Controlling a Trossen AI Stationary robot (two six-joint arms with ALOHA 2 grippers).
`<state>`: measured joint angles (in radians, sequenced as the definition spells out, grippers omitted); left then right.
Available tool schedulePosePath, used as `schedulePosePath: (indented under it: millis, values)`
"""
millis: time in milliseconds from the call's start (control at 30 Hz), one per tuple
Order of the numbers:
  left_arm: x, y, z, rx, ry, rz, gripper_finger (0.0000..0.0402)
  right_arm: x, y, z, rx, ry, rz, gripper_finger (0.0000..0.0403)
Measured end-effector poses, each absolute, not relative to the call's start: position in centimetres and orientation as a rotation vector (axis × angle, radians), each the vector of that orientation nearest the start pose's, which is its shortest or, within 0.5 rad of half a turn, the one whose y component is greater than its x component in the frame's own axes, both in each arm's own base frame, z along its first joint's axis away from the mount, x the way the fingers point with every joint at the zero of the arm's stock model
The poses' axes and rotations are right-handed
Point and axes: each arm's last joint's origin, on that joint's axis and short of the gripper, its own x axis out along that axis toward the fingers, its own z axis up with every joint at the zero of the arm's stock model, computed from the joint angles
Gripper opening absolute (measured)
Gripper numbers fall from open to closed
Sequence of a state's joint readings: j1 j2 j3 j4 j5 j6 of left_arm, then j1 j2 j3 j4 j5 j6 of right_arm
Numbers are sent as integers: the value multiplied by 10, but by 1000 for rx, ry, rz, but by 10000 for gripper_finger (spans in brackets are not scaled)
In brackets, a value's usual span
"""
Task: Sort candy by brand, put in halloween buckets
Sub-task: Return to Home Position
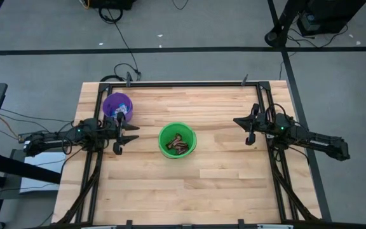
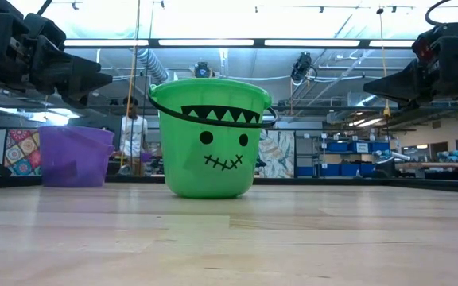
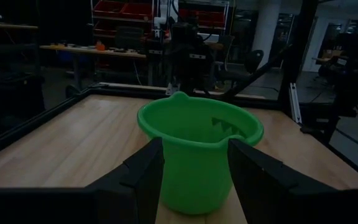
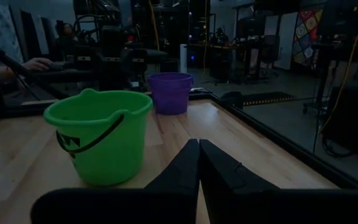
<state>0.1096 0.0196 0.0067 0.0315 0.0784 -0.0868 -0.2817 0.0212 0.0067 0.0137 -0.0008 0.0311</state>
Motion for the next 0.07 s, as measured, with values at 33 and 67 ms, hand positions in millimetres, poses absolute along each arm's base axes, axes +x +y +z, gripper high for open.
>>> schedulePosePath:
  millis: [33,67]
  values:
    - [98,8,167,-85,-19,30,181,95,-27,165,31,-3,-281,24]
    - [98,8,167,-85,-19,30,181,95,-27,165,31,-3,-281,24]
